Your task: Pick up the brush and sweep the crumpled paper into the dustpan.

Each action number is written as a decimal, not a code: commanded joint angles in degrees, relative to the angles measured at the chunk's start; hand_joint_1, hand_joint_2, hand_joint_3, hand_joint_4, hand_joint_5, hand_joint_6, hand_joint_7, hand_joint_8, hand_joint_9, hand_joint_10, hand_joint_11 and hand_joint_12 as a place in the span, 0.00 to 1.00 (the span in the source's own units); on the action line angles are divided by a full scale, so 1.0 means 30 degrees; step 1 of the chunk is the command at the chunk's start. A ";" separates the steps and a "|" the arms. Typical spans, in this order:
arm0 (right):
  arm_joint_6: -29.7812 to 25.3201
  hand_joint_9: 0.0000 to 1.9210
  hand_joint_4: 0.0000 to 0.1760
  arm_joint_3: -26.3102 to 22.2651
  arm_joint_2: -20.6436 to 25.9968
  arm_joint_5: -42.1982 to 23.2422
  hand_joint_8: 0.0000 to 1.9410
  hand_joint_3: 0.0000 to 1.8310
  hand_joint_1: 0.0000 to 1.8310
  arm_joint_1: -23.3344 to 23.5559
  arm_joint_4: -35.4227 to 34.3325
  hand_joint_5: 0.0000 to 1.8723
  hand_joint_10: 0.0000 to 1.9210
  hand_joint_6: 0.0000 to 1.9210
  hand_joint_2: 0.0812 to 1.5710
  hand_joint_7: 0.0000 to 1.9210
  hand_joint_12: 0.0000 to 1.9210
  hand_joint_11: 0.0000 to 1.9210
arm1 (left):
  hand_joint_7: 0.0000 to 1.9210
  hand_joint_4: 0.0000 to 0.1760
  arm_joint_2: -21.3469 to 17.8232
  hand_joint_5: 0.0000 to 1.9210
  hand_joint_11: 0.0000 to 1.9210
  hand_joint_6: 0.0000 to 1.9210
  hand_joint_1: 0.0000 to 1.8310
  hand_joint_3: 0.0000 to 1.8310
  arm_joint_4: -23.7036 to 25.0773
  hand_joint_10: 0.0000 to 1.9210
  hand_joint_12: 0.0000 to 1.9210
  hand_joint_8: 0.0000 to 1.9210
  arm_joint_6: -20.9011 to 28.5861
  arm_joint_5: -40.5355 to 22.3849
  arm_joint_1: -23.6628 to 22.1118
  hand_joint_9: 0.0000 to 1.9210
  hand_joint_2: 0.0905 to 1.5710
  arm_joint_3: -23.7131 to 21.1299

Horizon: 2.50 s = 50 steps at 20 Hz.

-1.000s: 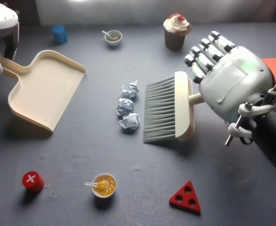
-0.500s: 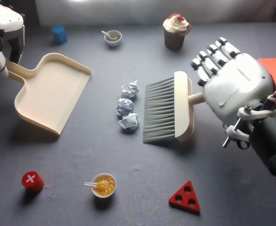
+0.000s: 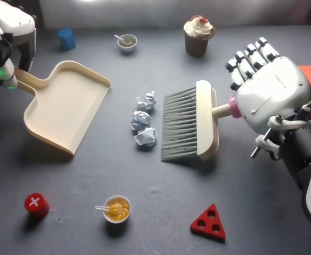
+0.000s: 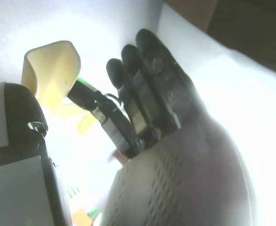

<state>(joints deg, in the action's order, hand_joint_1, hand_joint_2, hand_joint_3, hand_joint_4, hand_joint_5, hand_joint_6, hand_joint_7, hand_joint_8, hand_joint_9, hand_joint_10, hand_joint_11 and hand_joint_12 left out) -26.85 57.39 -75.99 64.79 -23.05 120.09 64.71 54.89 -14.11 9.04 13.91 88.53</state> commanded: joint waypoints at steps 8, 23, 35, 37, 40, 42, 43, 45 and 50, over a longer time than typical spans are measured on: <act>-0.0028 0.09 0.00 0.0812 -0.0479 0.1629 0.01 0.00 0.55 -0.0087 0.1529 0.08 0.01 0.01 0.57 0.07 0.01 0.12 | 0.36 0.00 -0.0253 0.59 0.28 0.38 0.65 0.00 0.1355 0.00 0.00 0.00 -0.0131 -0.0262 -0.0588 0.29 0.65 -0.0742; -0.0471 0.22 0.00 0.1492 -0.0712 0.1992 0.00 0.00 0.60 -0.0629 0.1487 0.19 0.00 0.00 0.56 0.20 0.03 0.21 | 0.36 0.00 -0.0395 0.60 0.30 0.36 0.65 0.00 0.1612 0.00 0.01 0.00 0.0251 -0.0148 -0.0768 0.31 0.64 -0.1426; -0.0698 0.37 0.00 0.2415 -0.1236 0.1605 0.63 0.00 0.66 -0.0417 0.1740 0.64 0.70 0.30 0.64 0.44 0.81 0.23 | 0.36 0.00 -0.0414 0.59 0.29 0.37 0.64 0.00 0.1620 0.00 0.00 0.00 0.0262 -0.0148 -0.0774 0.30 0.65 -0.1667; -0.0698 0.37 0.00 0.2399 -0.1220 0.1597 0.88 0.00 0.66 -0.0417 0.1848 0.68 0.98 0.24 0.62 0.43 0.99 0.26 | 0.35 0.00 -0.0438 0.58 0.28 0.39 0.64 0.00 0.1622 0.00 0.00 0.00 0.0232 -0.0148 -0.0789 0.30 0.65 -0.1831; -0.0692 0.41 0.00 0.2331 -0.1096 0.1597 1.00 0.00 0.69 -0.0419 0.1973 0.54 1.00 0.57 0.59 0.39 1.00 0.37 | 0.35 0.00 -0.0444 0.59 0.26 0.37 0.64 0.00 0.1622 0.00 0.00 0.00 0.0056 -0.0148 -0.0858 0.29 0.65 -0.2051; -0.0685 0.46 0.00 0.2279 -0.1043 0.1597 1.00 0.00 0.68 -0.0419 0.2009 0.46 1.00 0.87 0.61 0.40 1.00 0.45 | 0.34 0.00 -0.0446 0.59 0.26 0.38 0.63 0.00 0.1622 0.00 0.00 0.00 -0.0018 -0.0144 -0.0890 0.28 0.65 -0.2154; -0.0666 0.46 0.00 0.2268 -0.1035 0.1597 1.00 0.00 0.66 -0.0419 0.2060 0.44 1.00 0.97 0.62 0.40 1.00 0.45 | 0.34 0.00 -0.0446 0.59 0.25 0.38 0.63 0.00 0.1622 0.00 0.00 0.00 -0.0055 -0.0144 -0.0902 0.28 0.65 -0.2194; -0.0643 0.50 0.00 0.2212 -0.1012 0.1593 1.00 0.01 0.63 -0.0419 0.2177 0.43 1.00 0.97 0.66 0.44 1.00 0.45 | 0.34 0.00 -0.0446 0.58 0.27 0.38 0.63 0.00 0.1622 0.00 0.01 0.00 -0.0079 -0.0142 -0.0907 0.29 0.65 -0.2240; -0.0610 0.59 0.00 0.2124 -0.0989 0.1345 1.00 0.00 0.60 -0.0419 0.2486 0.49 1.00 1.00 0.73 0.54 1.00 0.56 | 0.34 0.00 -0.0446 0.59 0.27 0.37 0.64 0.00 0.1624 0.00 0.01 0.00 -0.0104 -0.0138 -0.0907 0.29 0.65 -0.2268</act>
<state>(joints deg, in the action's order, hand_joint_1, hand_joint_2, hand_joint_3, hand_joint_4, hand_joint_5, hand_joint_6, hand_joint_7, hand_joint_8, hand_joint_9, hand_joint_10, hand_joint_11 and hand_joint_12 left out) -29.41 63.81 -79.66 64.34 -24.53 122.65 64.05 58.13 -13.87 10.22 11.79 81.69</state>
